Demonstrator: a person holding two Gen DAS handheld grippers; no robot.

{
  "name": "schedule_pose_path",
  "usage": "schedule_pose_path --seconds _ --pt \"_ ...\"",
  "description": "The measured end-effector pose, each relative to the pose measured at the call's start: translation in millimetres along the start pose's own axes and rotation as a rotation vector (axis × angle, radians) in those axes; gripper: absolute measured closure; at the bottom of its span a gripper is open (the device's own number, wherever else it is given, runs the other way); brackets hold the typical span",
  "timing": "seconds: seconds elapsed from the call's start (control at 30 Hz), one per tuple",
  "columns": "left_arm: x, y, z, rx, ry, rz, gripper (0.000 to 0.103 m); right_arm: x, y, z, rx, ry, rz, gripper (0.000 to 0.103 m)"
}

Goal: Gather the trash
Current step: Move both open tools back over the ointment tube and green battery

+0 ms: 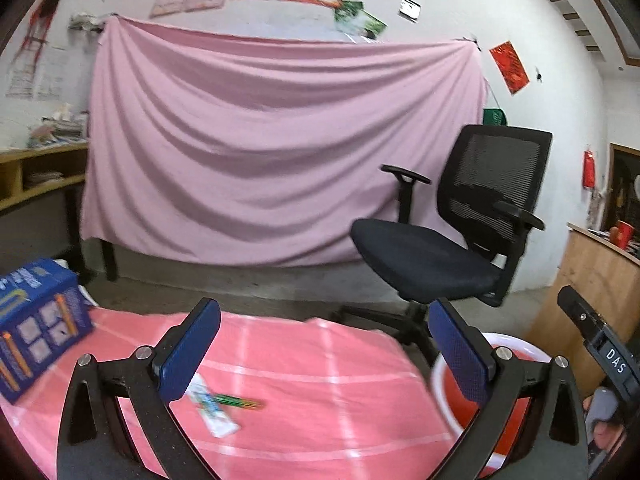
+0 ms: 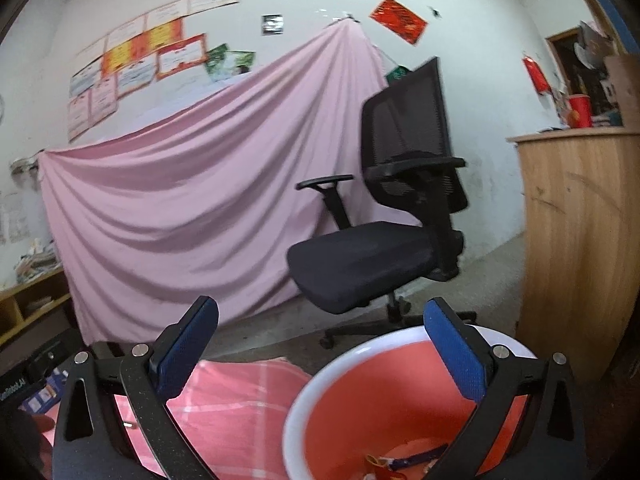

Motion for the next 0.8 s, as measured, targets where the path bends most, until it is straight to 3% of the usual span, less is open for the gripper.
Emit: schedule_pose_path --seconds 0.37,0.63,0.8 --pt "30.9 4.2 -71.8 -0.027 -0.138 0.055 0.001 -0.5 12.8 -98.3 0.197 -0.200 0.049 0.000" --pt "40.8 25.8 -122.6 -0.033 -0.223 0.014 0.001 -19.0 43.8 -145.6 0.310 -0.284 -0.039 0.000" --pt "39.0 40.6 -145.1 -0.022 -0.268 -0.036 0.001 -31.6 71.2 -168.1 0.370 -0.346 -0.145 0.000"
Point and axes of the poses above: each gripper's, at about its wrist camera, not at the fingertips, and x roughly against the way its jaws point, z to its right, y to its underside, the point moved 10 cm from there along -x, roughly the way its jaws point
